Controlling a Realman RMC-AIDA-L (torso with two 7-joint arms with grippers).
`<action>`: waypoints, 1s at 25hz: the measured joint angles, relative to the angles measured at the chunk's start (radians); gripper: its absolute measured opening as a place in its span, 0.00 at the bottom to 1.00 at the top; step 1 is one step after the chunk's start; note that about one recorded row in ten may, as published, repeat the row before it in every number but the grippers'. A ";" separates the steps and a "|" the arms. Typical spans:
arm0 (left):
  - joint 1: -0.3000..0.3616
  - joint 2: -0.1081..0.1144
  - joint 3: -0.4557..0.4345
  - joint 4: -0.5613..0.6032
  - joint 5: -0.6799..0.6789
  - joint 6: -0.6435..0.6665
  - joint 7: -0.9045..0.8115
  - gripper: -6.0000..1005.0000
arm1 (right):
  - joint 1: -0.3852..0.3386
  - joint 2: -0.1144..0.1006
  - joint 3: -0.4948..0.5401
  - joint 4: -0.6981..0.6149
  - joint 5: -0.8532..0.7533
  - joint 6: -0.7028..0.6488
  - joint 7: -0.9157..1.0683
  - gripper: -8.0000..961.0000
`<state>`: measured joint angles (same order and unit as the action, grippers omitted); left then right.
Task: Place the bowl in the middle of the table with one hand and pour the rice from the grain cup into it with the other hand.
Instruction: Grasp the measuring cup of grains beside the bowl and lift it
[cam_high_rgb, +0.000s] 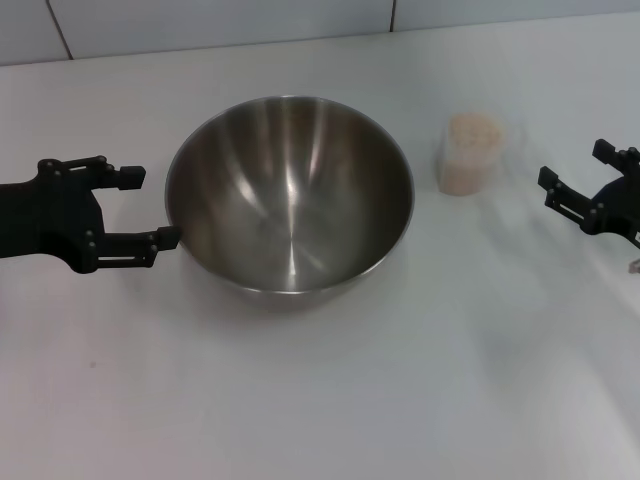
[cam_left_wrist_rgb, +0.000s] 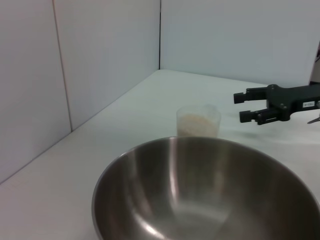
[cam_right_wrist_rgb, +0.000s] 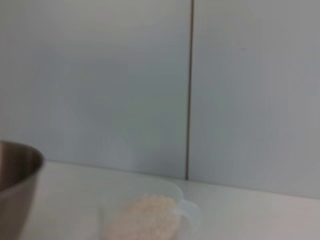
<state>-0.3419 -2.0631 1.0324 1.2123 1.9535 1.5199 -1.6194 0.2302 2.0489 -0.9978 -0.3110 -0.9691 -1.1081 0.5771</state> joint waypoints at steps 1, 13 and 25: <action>-0.002 0.000 0.001 0.000 0.003 -0.001 -0.001 0.83 | 0.009 0.008 -0.001 -0.016 0.000 0.041 0.000 0.80; -0.016 -0.001 0.003 0.000 0.041 -0.003 -0.019 0.83 | 0.084 0.025 -0.003 -0.010 -0.002 0.143 0.001 0.79; -0.016 -0.002 0.006 -0.006 0.049 -0.008 -0.019 0.83 | 0.129 0.027 0.009 -0.013 0.006 0.211 0.001 0.79</action>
<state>-0.3578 -2.0647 1.0382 1.2062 2.0022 1.5121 -1.6382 0.3587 2.0758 -0.9883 -0.3240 -0.9634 -0.8974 0.5780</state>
